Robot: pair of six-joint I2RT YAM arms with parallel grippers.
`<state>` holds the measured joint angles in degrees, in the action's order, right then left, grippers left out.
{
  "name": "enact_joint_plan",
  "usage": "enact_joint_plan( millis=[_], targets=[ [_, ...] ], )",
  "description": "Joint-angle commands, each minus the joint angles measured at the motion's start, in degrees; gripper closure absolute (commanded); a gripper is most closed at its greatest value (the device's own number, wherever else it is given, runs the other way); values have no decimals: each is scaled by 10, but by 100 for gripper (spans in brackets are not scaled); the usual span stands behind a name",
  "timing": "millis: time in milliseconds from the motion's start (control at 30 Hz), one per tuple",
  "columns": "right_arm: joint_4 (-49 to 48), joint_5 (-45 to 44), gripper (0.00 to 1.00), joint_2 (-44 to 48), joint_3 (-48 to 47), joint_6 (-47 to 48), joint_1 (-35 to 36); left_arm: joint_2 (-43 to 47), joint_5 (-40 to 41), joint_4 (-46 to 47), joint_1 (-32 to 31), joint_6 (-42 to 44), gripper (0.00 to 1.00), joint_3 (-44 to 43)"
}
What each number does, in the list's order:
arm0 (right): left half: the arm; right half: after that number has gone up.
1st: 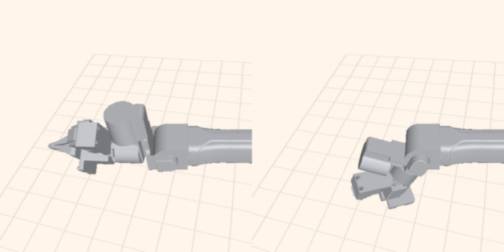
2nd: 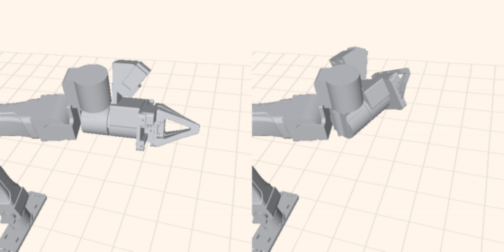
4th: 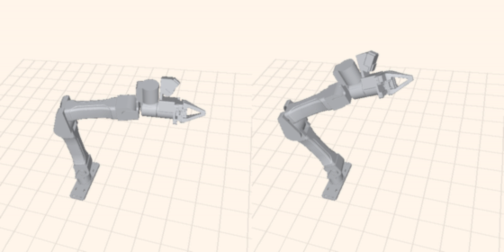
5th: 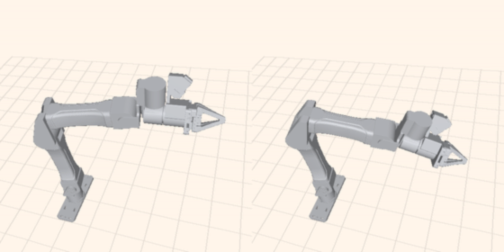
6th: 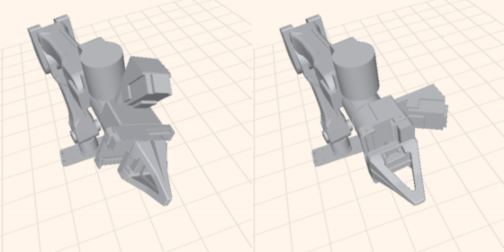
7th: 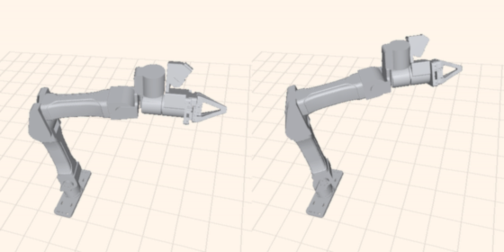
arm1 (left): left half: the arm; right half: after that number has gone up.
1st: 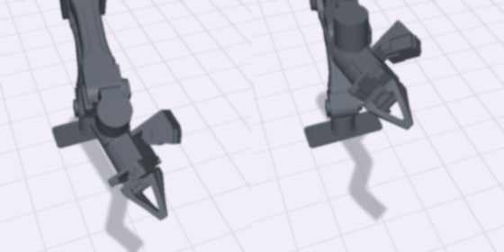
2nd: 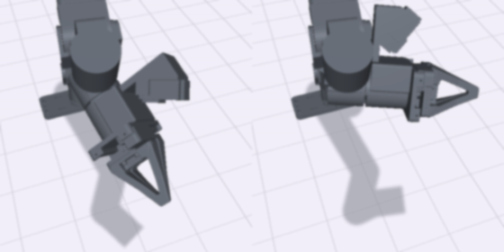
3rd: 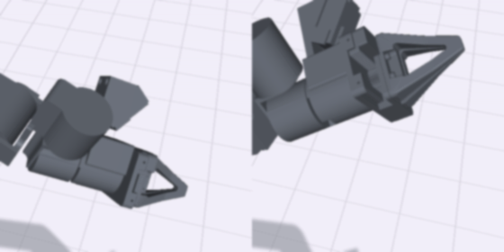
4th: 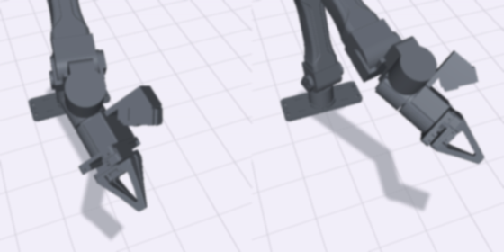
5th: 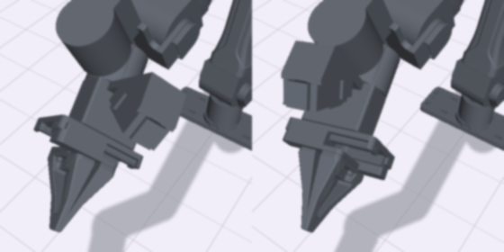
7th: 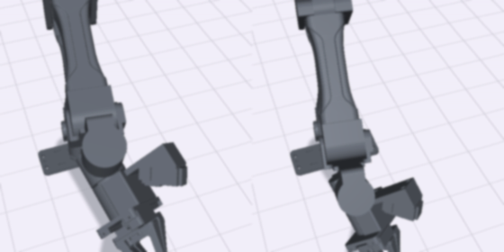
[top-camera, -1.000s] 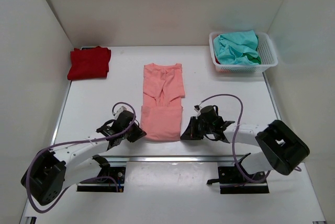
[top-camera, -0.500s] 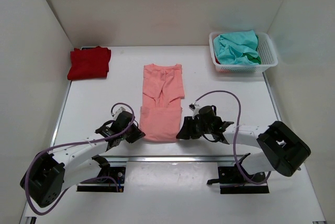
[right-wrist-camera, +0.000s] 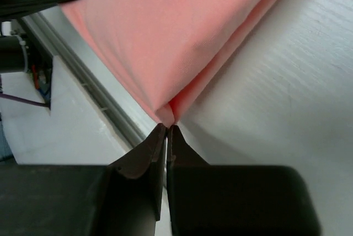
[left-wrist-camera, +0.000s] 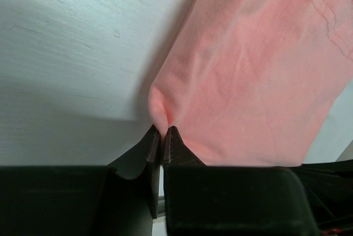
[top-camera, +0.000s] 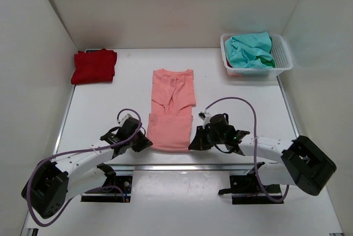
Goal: Fold and stack the t-shirts
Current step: Grab one side of the 2/3 rectangular tshirt with both arms, then fold the long partially folded tshirt into a neat square
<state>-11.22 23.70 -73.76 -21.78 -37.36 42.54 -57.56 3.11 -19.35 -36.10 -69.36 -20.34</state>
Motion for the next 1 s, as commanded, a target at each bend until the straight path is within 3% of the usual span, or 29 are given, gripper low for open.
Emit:
enact_joint_plan(
  millis=[0, 167, 367, 567, 767, 900, 967],
  targets=[
    [59, 23, 99, 60, -5, 10, -17, -1, -6, -30, 8, 21, 100, -30],
    [158, 99, 100, 94, -64, 26, -88, -2, -24, -71, 31, 48, 100, -105],
    [208, 148, 100, 56, -151, 53, -151, -40, -66, -65, 101, 74, 100, -184],
    [286, 146, 100, -53, -311, 115, -186, -165, -93, -67, 136, 134, 100, -318],
    [358, 134, 100, -190, -530, 159, -226, -317, -126, -81, 183, 171, 100, -500],
    [380, 126, 100, -298, -654, 156, -246, -429, -130, -111, 209, 188, 100, -648],
    [395, 118, 100, -394, -771, 156, -258, -485, -137, -105, 224, 192, 98, -710]
  ],
)
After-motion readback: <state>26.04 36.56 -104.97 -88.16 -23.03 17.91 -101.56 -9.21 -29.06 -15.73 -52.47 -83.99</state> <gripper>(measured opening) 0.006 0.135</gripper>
